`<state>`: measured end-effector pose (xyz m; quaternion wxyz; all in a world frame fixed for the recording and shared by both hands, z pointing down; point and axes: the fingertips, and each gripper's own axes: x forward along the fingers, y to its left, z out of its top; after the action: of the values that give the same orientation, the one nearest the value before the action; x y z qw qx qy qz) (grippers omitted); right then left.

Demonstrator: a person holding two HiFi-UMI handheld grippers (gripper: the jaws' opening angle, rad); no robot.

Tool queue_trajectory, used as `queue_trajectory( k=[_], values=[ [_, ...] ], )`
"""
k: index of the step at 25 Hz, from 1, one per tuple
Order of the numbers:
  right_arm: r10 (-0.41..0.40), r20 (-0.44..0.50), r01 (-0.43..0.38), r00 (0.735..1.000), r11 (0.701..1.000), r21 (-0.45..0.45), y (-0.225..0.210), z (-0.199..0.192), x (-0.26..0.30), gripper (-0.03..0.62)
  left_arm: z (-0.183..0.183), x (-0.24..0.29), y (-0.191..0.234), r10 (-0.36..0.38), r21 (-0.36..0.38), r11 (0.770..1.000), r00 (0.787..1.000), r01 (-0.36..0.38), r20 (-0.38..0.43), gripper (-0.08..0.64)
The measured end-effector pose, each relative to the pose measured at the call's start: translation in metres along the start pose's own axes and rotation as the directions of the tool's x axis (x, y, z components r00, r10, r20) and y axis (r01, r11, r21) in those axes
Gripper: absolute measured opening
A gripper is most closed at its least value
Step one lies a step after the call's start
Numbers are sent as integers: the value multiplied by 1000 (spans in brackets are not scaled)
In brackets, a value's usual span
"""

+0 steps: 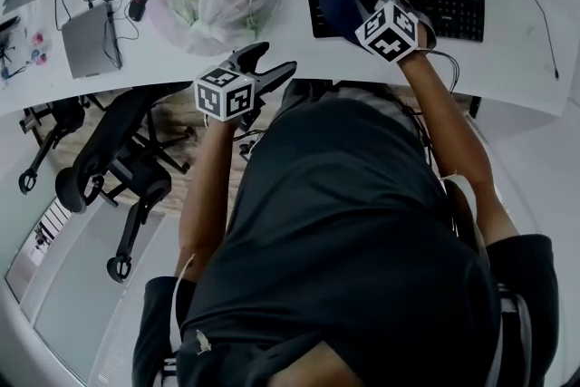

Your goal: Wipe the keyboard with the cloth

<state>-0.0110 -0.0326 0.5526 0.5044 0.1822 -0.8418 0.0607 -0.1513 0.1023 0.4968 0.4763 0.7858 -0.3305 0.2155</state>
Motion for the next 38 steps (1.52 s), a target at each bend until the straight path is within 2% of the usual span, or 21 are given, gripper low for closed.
queue_trajectory(
  k=[4, 6, 8, 10, 13, 17, 21, 25, 27, 29, 31, 33, 36, 38],
  values=[
    [-86, -57, 91, 995, 991, 98, -40, -40, -27, 31, -13, 20, 8, -9, 22, 1000, 997, 11, -74, 353],
    [-105, -88, 114, 991, 987, 109, -43, -41, -30, 31, -18, 26, 10, -19, 16, 1000, 996, 20, -92, 353],
    [-87, -84, 92, 993, 994, 64, -26, -22, -20, 31, -24, 31, 13, -26, -2, 1000, 994, 26, -103, 353],
    [-32, -51, 31, 998, 999, -12, 7, 8, -3, 31, -28, 36, 15, -31, -14, 999, 993, 30, -116, 353],
    [32, -11, -33, 999, 993, -115, 46, 44, 17, 31, -29, 39, 18, -31, -6, 1000, 991, 31, -128, 353],
    [46, 22, -45, 999, 997, -61, 37, 37, 15, 29, -30, 40, 29, -18, -10, 1000, 992, 17, -128, 353],
    [-9, 12, 9, 1000, 1000, 7, 1, -2, -4, 28, -38, 42, 42, -7, -30, 1000, 991, 3, -134, 351],
    [-65, -28, 67, 997, 995, 69, -19, -16, -15, 28, -38, 40, 48, -10, -60, 998, 996, 5, -87, 320],
    [-63, -43, 65, 997, 997, 42, -7, -6, -9, 29, -36, 38, 53, -8, -95, 995, 998, 3, -55, 290],
    [-24, -33, 23, 999, 999, -23, 21, 15, 3, 29, -35, 38, 55, -2, -109, 994, 999, -3, -42, 263],
    [30, -12, -31, 999, 995, -95, 52, 37, 15, 29, -37, 39, 55, 7, -77, 997, 998, -11, -60, 261],
    [61, 2, -61, 998, 990, -127, 70, 50, 23, 29, -39, 40, 54, 18, -23, 1000, 996, -20, -90, 261],
    [60, 26, -58, 998, 996, -71, 61, 47, 22, 29, -41, 41, 53, 28, 23, 999, 994, -25, -106, 261],
    [24, 18, -23, 1000, 999, -41, 41, 31, 16, 29, -41, 40, 53, 28, 28, 999, 995, -25, -96, 260]
  ],
)
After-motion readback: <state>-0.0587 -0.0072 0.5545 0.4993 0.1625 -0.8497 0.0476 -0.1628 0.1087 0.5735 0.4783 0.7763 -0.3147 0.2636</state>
